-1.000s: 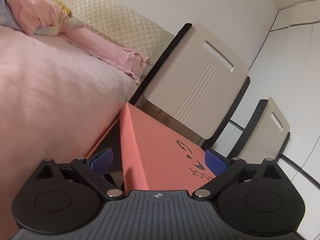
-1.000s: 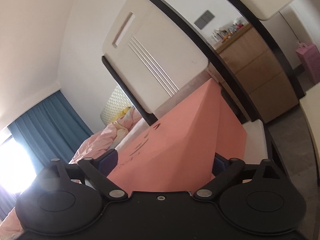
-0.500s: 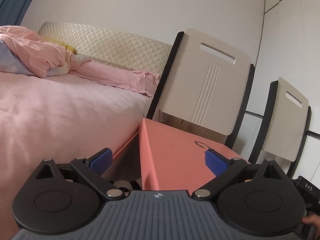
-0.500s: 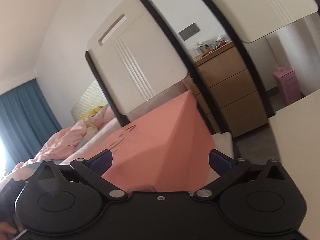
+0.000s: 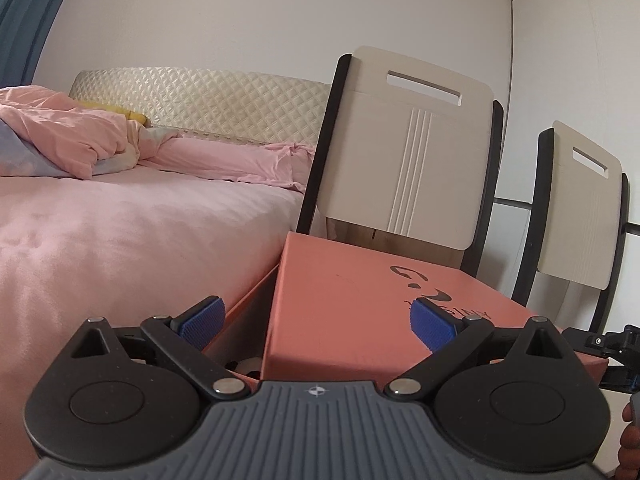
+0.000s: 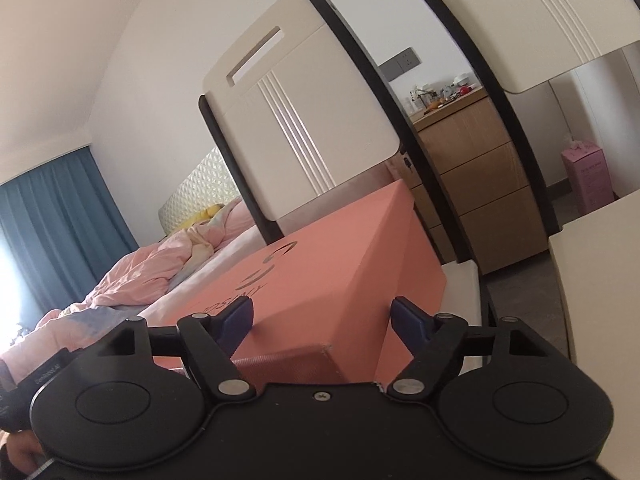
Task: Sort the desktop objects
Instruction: 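Lower the pink lid onto the box opening with both grippers, then press the lid down onto the box with both grippers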
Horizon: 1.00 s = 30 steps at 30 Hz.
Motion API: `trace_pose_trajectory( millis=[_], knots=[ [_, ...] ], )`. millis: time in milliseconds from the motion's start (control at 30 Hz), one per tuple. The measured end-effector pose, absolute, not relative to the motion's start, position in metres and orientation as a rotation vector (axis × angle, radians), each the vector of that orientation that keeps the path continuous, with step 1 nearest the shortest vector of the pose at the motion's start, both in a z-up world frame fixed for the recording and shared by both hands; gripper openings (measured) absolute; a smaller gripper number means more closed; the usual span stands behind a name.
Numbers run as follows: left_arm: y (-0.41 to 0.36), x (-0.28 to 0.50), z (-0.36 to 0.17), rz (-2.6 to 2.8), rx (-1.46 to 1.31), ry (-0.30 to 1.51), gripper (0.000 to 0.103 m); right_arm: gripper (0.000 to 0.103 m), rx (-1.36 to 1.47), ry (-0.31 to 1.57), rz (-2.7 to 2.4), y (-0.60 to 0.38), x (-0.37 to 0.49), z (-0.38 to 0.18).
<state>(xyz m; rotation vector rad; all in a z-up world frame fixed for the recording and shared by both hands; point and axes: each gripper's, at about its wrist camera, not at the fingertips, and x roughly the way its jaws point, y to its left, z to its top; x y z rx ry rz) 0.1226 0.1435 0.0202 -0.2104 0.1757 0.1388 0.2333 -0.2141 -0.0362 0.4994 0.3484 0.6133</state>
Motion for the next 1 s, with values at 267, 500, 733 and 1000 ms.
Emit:
trace_pose_trajectory(
  millis=[267,500,733,1000],
  knots=[
    [0.142,0.125,0.017,0.169,-0.189,0.194,0.100,0.075,0.500,0.372,0.659,-0.200,0.219,-0.034],
    [0.143,0.126,0.015,0.194,-0.172,0.197,0.100,0.075,0.509,0.371,0.637,-0.194,0.214,-0.034],
    [0.150,0.132,0.013,0.260,-0.166,0.179,0.100,0.076,0.513,0.378,0.642,-0.188,0.211,-0.035],
    [0.152,0.136,0.014,0.247,-0.157,0.186,0.100,0.077,0.519,0.386,0.651,-0.183,0.209,-0.036]
  ],
)
